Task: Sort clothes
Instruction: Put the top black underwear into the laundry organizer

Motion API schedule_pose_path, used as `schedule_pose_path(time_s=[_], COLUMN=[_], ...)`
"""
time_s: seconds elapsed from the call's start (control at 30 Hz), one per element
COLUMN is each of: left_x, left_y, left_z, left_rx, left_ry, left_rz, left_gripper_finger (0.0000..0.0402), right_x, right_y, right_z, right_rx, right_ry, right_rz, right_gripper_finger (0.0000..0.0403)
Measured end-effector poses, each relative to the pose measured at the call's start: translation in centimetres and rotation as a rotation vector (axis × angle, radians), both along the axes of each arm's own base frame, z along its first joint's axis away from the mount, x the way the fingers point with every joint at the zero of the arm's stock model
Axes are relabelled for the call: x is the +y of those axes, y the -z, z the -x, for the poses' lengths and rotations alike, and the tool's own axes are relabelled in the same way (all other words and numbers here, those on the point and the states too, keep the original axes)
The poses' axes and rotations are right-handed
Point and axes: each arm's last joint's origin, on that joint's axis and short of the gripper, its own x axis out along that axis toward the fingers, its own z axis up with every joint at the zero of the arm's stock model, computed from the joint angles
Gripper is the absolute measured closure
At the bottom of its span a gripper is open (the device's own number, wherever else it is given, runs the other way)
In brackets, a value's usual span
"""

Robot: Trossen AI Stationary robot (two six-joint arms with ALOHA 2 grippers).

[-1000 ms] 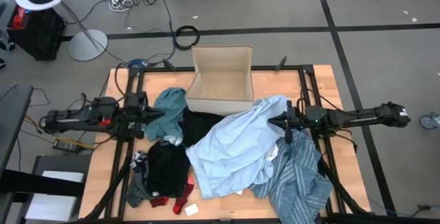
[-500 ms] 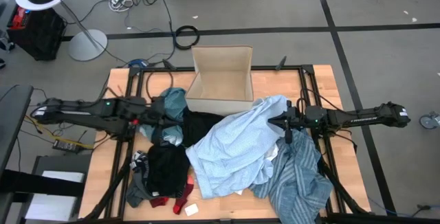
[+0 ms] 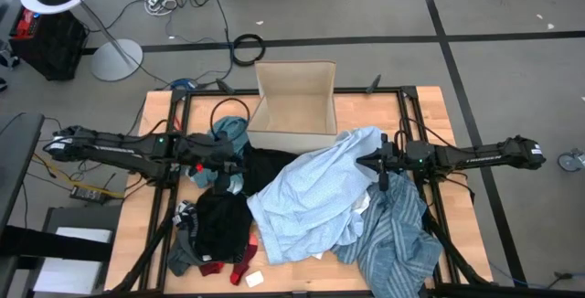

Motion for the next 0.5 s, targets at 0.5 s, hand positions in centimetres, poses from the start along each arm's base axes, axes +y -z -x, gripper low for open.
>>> schedule_pose_path(time_s=[0.5], left_x=[1.7], left_y=[5.0], left_z=[-3.5], left_rx=[0.275], left_ry=[0.000], left_rz=[-0.017], left_gripper_finger=[0.0249], right_x=[0.0], right_y=[0.0], right_z=[0.0], right_rx=[0.000], right_ry=[0.000], right_rz=[0.000], right_gripper_finger=[0.0380])
